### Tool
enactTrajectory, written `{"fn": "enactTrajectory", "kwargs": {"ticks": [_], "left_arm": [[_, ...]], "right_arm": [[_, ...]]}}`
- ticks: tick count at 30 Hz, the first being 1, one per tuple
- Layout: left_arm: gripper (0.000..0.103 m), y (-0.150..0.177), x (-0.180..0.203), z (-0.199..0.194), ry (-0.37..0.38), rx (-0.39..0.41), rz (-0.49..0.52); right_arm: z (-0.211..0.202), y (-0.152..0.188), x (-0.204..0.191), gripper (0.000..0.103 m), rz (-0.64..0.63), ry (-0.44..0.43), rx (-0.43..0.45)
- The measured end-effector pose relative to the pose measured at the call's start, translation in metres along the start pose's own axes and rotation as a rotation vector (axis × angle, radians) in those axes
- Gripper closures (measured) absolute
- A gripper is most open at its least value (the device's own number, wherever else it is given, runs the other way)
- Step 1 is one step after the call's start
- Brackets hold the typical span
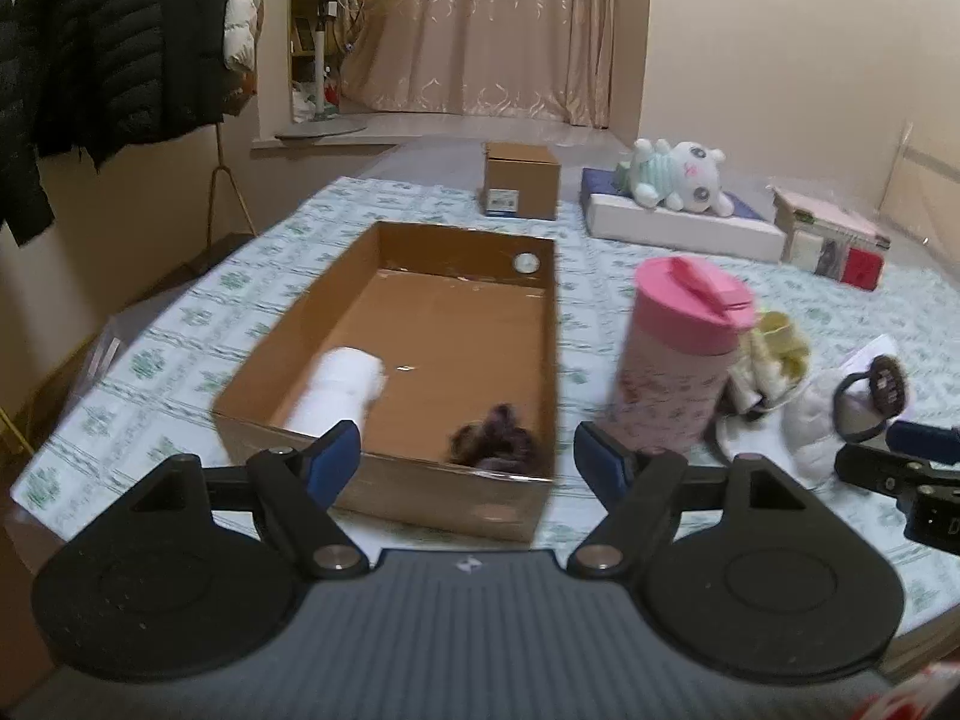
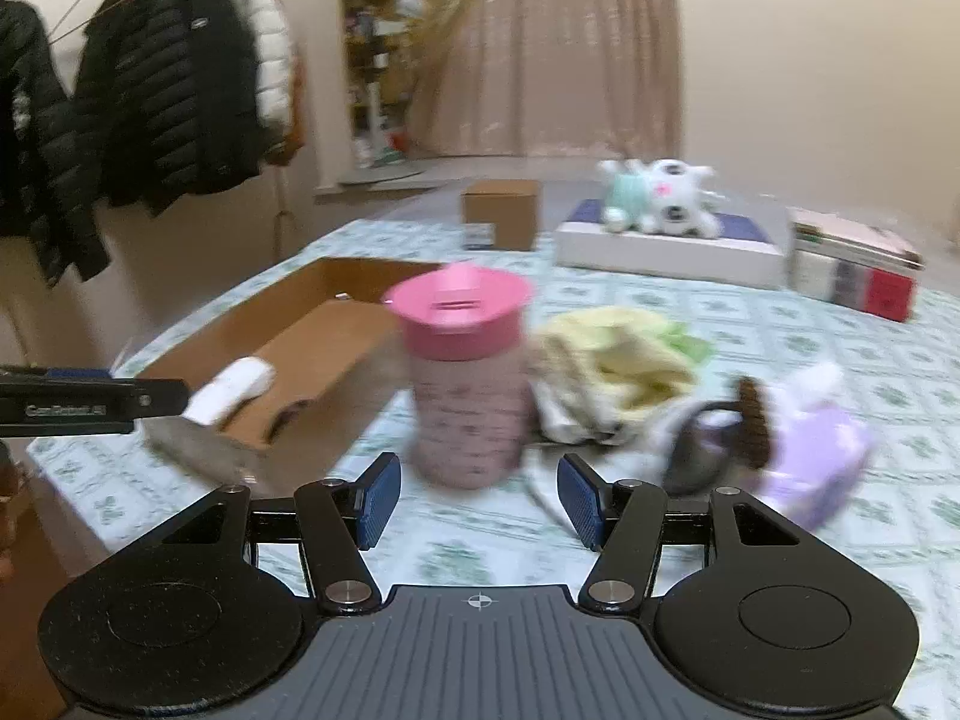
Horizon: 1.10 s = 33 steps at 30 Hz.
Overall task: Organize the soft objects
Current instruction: 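Withdraw both open tools from the box toward the tissue box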
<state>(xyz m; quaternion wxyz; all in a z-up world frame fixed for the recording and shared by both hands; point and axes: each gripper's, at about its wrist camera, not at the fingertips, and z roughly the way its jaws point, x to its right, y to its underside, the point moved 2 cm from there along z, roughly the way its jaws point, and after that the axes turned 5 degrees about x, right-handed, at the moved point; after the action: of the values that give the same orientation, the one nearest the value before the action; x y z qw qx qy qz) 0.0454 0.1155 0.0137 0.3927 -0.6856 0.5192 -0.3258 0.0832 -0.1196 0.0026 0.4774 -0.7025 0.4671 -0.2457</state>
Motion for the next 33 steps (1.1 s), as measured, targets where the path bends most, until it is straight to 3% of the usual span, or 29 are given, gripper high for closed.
{"fn": "enactTrajectory", "kwargs": {"ticks": [9, 14, 33], "left_arm": [[0.026, 0.006, 0.049, 0.000, 0.146, -0.066, 0.032], [0.026, 0.009, 0.070, 0.003, 0.188, -0.089, 0.052], [0.026, 0.029, 0.128, 0.029, 0.281, -0.139, 0.187]], "right_arm": [[-0.039, 0.005, 0.070, 0.045, 0.126, 0.141, 0.037], [-0.050, 0.008, 0.095, 0.045, 0.160, 0.180, 0.042], [-0.031, 0.010, 0.121, 0.045, 0.097, 0.160, 0.000]]}}
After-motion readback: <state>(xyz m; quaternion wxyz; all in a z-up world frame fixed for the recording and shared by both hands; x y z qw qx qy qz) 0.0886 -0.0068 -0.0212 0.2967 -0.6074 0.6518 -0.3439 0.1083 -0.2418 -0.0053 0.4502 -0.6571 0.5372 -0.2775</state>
